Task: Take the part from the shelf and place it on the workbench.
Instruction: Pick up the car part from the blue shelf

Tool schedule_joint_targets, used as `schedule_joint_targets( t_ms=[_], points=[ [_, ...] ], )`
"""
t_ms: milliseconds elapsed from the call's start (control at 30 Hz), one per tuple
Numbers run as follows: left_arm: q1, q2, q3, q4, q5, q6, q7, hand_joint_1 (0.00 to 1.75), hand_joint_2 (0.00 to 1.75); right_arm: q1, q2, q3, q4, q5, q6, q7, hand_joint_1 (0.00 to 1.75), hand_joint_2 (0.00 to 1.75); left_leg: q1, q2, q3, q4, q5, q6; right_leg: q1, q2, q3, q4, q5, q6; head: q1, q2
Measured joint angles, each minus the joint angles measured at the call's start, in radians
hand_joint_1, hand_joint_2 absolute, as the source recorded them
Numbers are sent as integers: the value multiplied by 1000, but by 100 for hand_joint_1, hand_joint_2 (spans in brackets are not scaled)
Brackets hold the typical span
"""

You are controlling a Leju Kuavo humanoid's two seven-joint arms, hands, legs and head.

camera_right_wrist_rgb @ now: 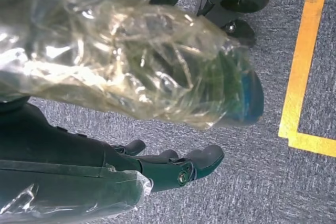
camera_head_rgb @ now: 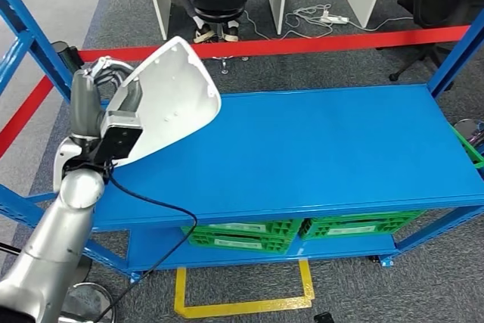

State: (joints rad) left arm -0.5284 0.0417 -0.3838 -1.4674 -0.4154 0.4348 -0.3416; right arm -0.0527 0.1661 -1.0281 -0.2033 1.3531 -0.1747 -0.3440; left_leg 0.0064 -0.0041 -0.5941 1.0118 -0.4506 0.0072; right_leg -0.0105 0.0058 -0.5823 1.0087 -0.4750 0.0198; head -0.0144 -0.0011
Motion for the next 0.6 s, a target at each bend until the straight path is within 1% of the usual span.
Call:
schedule_joint_targets(
  t_ms=[33,67,100,167,200,233,267,300,333,367,400,433,500,533,567,600],
  points=[
    [4,-3,0,-11,10,9,-4,175,175,0,0,0,0,0,0,0,0,0,1,0,1,-3,2,6,-1,0,-4,6,-7,5,1,0],
    [6,-7,0,-21,20,20,-8,175,175,0,0,0,0,-1,0,0,0,0,3,1,2,-6,4,13,-1,-1,-16,31,-24,10,3,0],
    [8,-12,0,-31,33,33,-14,175,175,0,0,0,0,-2,-1,0,0,0,5,1,3,-8,5,18,-2,-1,-39,79,-51,13,5,0],
    [18,-23,0,-48,65,64,-32,175,175,1,0,0,0,-4,-2,1,0,0,2,1,3,-8,4,24,-2,-1,-103,217,-113,17,9,0],
    [27,-28,0,-56,86,81,-43,175,175,2,0,0,0,-5,-3,1,0,0,1,1,3,-8,4,24,-2,-1,-129,270,-129,19,9,0],
    [37,-34,0,-65,108,98,-54,175,175,3,0,0,0,-6,-4,2,0,0,0,1,4,-7,3,25,-2,-1,-140,288,-125,19,9,0],
    [46,-39,0,-74,132,112,-65,175,175,3,0,0,0,-9,-5,3,0,0,-1,1,5,-7,3,25,-2,-1,-129,263,-101,18,9,0],
    [54,-45,0,-84,157,124,-76,175,175,4,0,0,0,-11,-7,3,0,0,-1,0,7,-7,2,24,-2,-1,-102,204,-65,15,9,0],
    [60,-49,0,-93,179,133,-85,175,175,3,0,-1,0,-13,-8,3,0,0,-1,-1,9,-6,0,22,-1,-1,-67,131,-32,12,10,0],
    [65,-52,1,-102,197,138,-93,175,175,2,1,-1,0,-15,-10,3,0,0,-3,-2,9,-4,-2,19,-1,-1,-32,65,-9,9,10,0],
    [71,-54,1,-110,209,141,-100,175,175,2,1,-1,0,-16,-11,3,0,0,-5,-3,7,-3,-2,15,0,-1,-9,23,1,6,10,0],
    [79,-54,1,-120,216,143,-107,175,175,1,2,0,0,-17,-11,2,0,0,-6,-3,6,-1,-2,11,1,0,1,5,0,4,10,0],
    [100,-54,0,-139,226,149,-119,175,175,3,3,-1,0,-19,-12,1,0,0,-7,-2,4,-1,-2,2,0,2,4,2,0,-3,9,0],
    [110,-53,0,-149,227,154,-125,175,175,4,4,-1,0,-20,-13,0,0,0,-7,-2,3,5,-9,-3,-2,3,4,0,2,-8,9,0],
    [118,-52,0,-159,226,158,-130,175,175,5,5,-1,0,-21,-14,0,0,0,-6,-1,-5,25,-26,-8,-4,2,5,-2,3,-14,6,0],
    [125,-51,0,-167,226,162,-134,175,175,4,6,-1,0,-21,-14,-1,0,0,-5,-1,-21,63,-52,-14,-6,1,6,-4,5,-19,4,0]
  ],
)
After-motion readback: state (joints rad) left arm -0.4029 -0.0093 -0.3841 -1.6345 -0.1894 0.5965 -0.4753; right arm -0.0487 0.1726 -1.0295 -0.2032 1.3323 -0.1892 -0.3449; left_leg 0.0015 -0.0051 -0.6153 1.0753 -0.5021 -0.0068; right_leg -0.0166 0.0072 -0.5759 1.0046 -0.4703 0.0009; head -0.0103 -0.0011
